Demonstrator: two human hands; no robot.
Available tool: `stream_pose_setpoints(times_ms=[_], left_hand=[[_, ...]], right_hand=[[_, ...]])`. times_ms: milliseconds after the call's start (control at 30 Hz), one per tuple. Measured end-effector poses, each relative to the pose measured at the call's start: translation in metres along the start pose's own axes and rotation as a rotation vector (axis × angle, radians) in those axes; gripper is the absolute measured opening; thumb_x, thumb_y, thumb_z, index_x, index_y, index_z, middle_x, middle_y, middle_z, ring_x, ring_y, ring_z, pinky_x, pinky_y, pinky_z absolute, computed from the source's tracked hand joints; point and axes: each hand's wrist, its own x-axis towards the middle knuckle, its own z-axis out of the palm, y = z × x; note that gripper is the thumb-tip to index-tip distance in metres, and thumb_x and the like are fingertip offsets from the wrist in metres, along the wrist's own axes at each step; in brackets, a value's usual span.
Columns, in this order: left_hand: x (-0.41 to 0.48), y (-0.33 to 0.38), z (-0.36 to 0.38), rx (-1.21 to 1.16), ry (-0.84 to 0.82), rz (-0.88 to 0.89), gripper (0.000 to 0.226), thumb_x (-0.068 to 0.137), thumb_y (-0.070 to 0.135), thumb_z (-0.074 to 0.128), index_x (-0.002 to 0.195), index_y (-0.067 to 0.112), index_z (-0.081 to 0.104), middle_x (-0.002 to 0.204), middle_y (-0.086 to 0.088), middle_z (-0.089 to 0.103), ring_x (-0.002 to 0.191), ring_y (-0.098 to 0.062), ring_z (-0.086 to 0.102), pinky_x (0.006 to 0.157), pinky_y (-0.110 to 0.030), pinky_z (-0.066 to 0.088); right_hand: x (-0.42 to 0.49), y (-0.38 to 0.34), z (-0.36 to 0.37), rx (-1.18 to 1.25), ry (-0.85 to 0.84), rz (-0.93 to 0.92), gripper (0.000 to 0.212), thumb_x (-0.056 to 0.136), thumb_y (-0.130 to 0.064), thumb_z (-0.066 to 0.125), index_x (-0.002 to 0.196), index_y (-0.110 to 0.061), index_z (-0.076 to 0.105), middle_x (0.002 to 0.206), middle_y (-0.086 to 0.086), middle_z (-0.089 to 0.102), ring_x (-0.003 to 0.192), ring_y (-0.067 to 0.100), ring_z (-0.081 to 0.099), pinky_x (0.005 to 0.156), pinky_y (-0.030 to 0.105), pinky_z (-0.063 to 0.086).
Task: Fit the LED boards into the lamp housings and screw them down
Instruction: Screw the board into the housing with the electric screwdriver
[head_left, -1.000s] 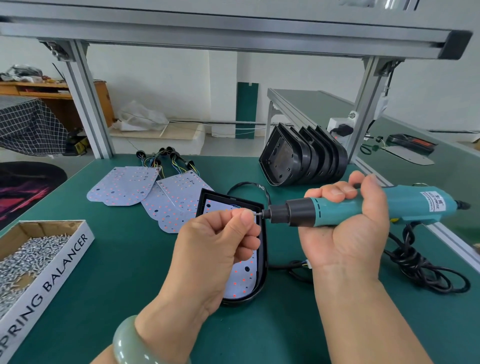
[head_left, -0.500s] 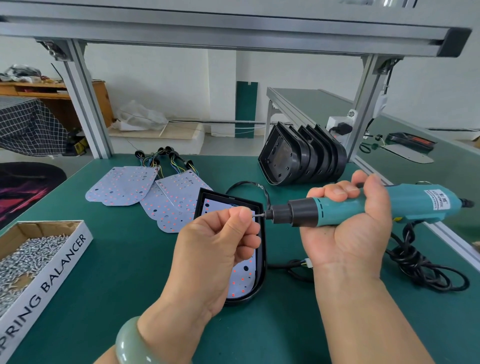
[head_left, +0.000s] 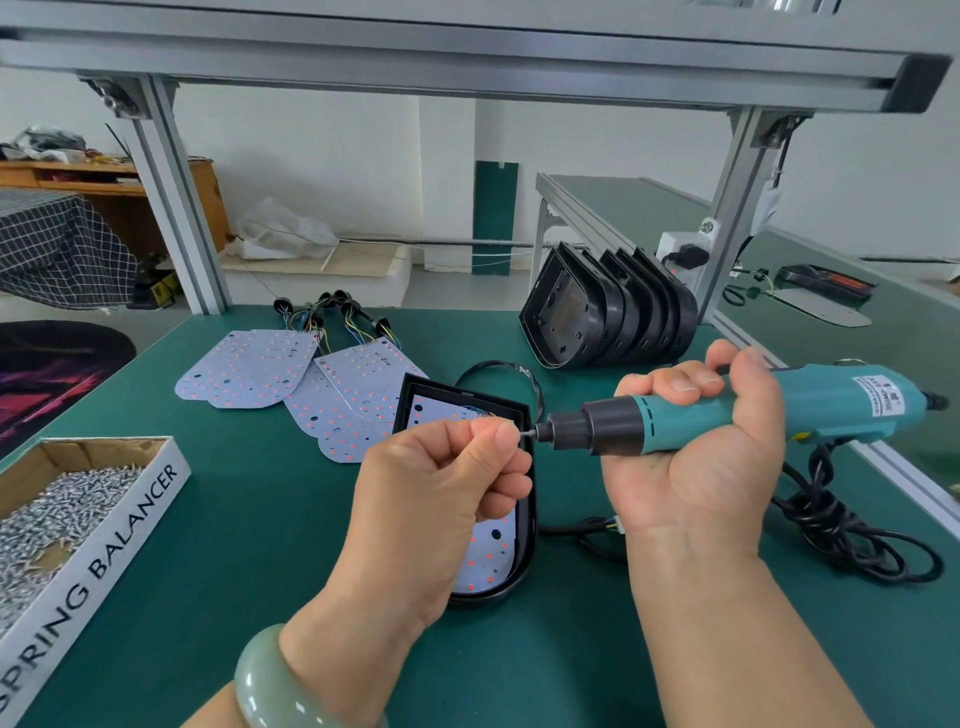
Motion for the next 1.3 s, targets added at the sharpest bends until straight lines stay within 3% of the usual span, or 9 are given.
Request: stream_pose_setpoints(times_ms=[200,433,600,767,867,967,1067,1233,1300], left_hand=[[-0.004,-0.001,0.007,-0.024,0.030,0.061,0.014,0.055,0.038,0.071,0.063,0.027,0.076,0.063,-0.004,0.071,0.052,-0.009,0.065,0.048,-0.016,0.049],[0.003,-0.003,-0.006,0.088,0.008,0.086,0.020,0.079,0.012,0.070,0.061,0.020,0.075,0.062,-0.005,0.071,0.051,-0.010,0.064,0.048,-0.016,0.049],[0.004,0.002,-0.002,0.135,-0.077,0.104,0.021,0.056,0.037,0.074,0.069,0.021,0.077,0.063,-0.004,0.072,0.055,-0.010,0.066,0.052,-0.015,0.050],[0.023,0.014,-0.029,0.487,0.184,0.231,0.046,0.068,0.056,0.067,0.100,0.023,0.070,0.077,0.012,0.073,0.068,-0.001,0.067,0.068,-0.020,0.056],[0.041,0.011,-0.051,0.726,0.293,0.011,0.055,0.082,0.044,0.067,0.129,0.017,0.057,0.104,0.013,0.065,0.089,0.001,0.061,0.080,-0.016,0.044],[0.052,-0.002,-0.056,0.705,0.049,-0.302,0.036,0.083,0.038,0.070,0.107,0.011,0.070,0.102,-0.002,0.073,0.094,-0.024,0.069,0.091,-0.035,0.052],[0.057,-0.008,-0.054,0.742,-0.057,-0.334,0.011,0.081,0.019,0.073,0.076,0.009,0.072,0.071,-0.002,0.074,0.064,-0.020,0.070,0.071,-0.031,0.057],[0.059,-0.008,-0.050,0.843,-0.060,-0.339,0.026,0.068,0.023,0.074,0.086,0.003,0.073,0.088,-0.015,0.074,0.086,-0.034,0.070,0.084,-0.046,0.055],[0.060,-0.010,-0.050,0.864,-0.062,-0.332,0.034,0.064,0.028,0.072,0.088,0.003,0.072,0.089,-0.016,0.074,0.078,-0.032,0.070,0.082,-0.043,0.054]], right_hand=[[0.001,-0.002,0.000,0.027,-0.009,0.002,0.014,0.091,-0.026,0.055,0.079,-0.021,0.051,0.057,-0.012,0.042,0.045,0.004,0.043,0.054,0.019,0.044],[-0.002,0.002,0.001,-0.007,-0.039,-0.005,0.017,0.092,-0.026,0.054,0.075,-0.022,0.052,0.057,-0.013,0.041,0.045,0.004,0.041,0.055,0.019,0.044],[0.002,-0.002,-0.001,0.027,-0.016,0.003,0.018,0.092,-0.030,0.054,0.078,-0.021,0.051,0.056,-0.012,0.041,0.045,0.004,0.043,0.054,0.019,0.043],[0.006,-0.005,-0.004,0.021,-0.012,-0.010,0.017,0.089,-0.032,0.058,0.077,-0.021,0.052,0.058,-0.012,0.042,0.047,0.005,0.044,0.056,0.018,0.045],[0.008,-0.002,-0.006,-0.049,-0.008,-0.028,0.020,0.091,-0.028,0.059,0.073,-0.022,0.051,0.058,-0.011,0.042,0.047,0.006,0.043,0.056,0.018,0.044],[0.013,0.010,-0.004,-0.184,-0.024,-0.045,0.020,0.093,-0.023,0.058,0.075,-0.024,0.048,0.058,-0.010,0.043,0.047,0.008,0.043,0.056,0.019,0.044],[0.022,0.024,0.002,-0.280,-0.061,-0.062,0.012,0.093,-0.018,0.060,0.085,-0.023,0.051,0.057,-0.008,0.044,0.047,0.009,0.043,0.055,0.021,0.044],[0.039,0.050,0.012,-0.369,-0.121,-0.052,0.015,0.092,-0.009,0.060,0.086,-0.019,0.052,0.059,-0.005,0.044,0.050,0.011,0.041,0.053,0.023,0.042],[0.044,0.060,0.015,-0.399,-0.135,-0.047,0.018,0.091,-0.008,0.061,0.081,-0.020,0.052,0.059,-0.004,0.045,0.050,0.012,0.041,0.052,0.024,0.041]])
